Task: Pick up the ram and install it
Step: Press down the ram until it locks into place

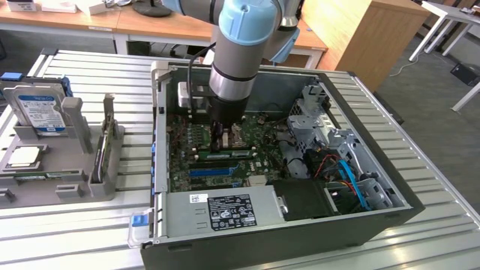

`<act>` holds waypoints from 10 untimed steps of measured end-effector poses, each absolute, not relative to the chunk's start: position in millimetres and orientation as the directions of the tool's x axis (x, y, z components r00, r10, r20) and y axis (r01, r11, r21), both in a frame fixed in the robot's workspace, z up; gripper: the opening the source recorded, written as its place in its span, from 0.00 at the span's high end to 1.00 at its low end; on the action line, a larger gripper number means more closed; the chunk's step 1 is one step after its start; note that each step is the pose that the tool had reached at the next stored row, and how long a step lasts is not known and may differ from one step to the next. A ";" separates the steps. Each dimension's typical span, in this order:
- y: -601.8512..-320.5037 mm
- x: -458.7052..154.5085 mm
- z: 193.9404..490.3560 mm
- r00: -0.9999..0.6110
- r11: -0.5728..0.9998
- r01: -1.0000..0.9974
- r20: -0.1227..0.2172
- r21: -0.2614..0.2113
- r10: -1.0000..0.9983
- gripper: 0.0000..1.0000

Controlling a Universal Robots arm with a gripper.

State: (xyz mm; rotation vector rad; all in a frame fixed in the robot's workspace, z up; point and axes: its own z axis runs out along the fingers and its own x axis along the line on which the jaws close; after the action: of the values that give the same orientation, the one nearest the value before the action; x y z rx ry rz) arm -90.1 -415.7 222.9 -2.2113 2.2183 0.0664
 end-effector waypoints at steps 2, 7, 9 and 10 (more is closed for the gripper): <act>-415.7 -90.1 222.9 -0.004 0.003 -1.000 -0.036 0.024 -0.999 0.89; -415.7 -90.1 222.9 -0.004 0.003 -1.000 -0.036 0.024 -0.999 0.89; -415.7 -90.1 222.9 -0.004 0.003 -1.000 -0.036 0.024 -0.999 0.89; -415.7 -90.1 222.9 -0.004 0.003 -1.000 -0.036 0.024 -0.999 0.89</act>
State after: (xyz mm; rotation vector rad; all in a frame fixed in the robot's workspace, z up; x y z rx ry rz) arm -90.1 -415.7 222.9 -2.2114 2.2183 0.0665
